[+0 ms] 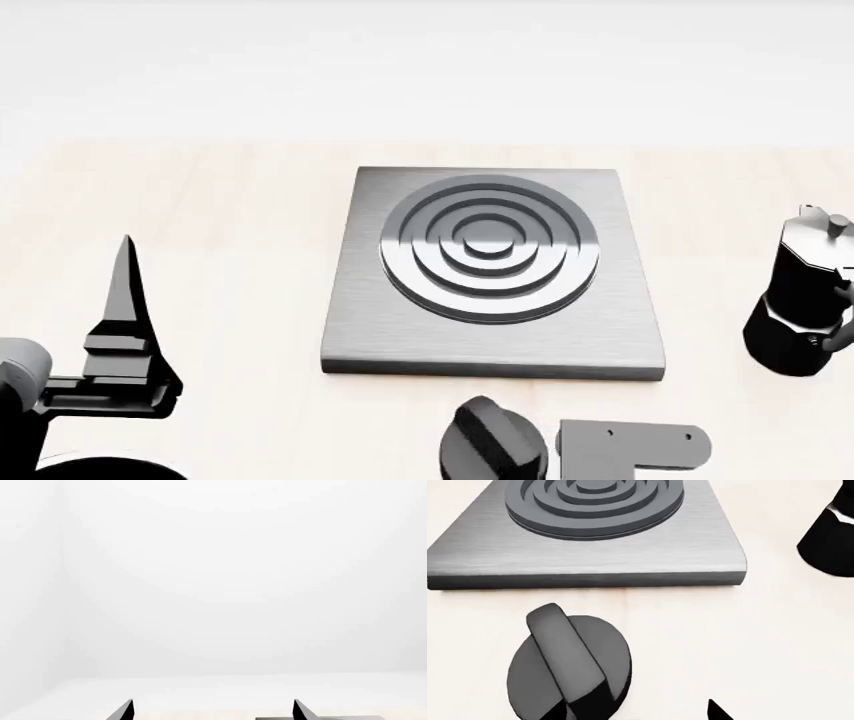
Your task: Turn on the stove.
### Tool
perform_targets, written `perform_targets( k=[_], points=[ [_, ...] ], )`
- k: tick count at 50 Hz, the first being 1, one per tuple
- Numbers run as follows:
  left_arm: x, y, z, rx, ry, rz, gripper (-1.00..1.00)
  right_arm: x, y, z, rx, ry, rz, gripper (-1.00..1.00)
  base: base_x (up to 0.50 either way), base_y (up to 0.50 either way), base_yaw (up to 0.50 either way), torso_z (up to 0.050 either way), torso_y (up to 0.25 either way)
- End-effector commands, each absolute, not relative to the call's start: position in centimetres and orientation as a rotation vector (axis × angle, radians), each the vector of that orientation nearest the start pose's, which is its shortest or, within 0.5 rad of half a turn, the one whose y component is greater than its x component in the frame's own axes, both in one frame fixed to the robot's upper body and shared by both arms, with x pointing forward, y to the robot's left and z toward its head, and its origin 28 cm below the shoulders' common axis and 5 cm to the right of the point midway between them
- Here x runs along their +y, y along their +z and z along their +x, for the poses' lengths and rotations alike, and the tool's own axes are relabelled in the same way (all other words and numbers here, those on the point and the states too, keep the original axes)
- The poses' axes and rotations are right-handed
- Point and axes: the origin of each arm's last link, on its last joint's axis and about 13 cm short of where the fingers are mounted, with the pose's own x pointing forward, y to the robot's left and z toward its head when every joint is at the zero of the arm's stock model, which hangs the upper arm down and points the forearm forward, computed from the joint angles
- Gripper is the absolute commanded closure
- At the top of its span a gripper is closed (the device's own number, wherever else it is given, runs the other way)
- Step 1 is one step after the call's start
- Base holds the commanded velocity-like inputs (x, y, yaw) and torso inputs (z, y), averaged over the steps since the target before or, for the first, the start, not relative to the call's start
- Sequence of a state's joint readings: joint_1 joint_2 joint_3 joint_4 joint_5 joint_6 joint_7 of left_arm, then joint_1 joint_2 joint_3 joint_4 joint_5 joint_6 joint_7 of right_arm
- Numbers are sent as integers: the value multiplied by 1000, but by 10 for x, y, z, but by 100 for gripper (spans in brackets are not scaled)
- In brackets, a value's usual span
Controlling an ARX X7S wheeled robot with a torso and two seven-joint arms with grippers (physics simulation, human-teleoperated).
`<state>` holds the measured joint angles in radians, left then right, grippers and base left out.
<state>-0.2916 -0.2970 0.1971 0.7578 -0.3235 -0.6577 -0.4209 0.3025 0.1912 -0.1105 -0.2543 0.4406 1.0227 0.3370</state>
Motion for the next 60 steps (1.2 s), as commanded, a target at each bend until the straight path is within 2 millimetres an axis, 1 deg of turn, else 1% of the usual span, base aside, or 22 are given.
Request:
perform_targets(
  k=[1,11,28,39,53,60],
  points=[
    [199,173,213,-312,13,31,-100,-105,75,239,505,-76,-19,-100,0,0,0,0,0],
    [200,173,213,-313,15,31,-100,-109,79,239,479,-129,-15,-100,0,0,0,0,0],
    [200,174,213,-314,16,32,-100,-118,84,238,429,-280,-3,-100,0,0,0,0,0],
    [200,174,214,-314,17,33,-100,-120,86,237,421,-295,-7,-100,0,0,0,0,0],
    [200,174,213,-316,19,34,-100,-117,104,229,365,-304,-55,-100,0,0,0,0,0],
    [200,174,213,-316,19,33,-100,-115,110,227,351,-303,-70,-100,0,0,0,0,0]
  ],
)
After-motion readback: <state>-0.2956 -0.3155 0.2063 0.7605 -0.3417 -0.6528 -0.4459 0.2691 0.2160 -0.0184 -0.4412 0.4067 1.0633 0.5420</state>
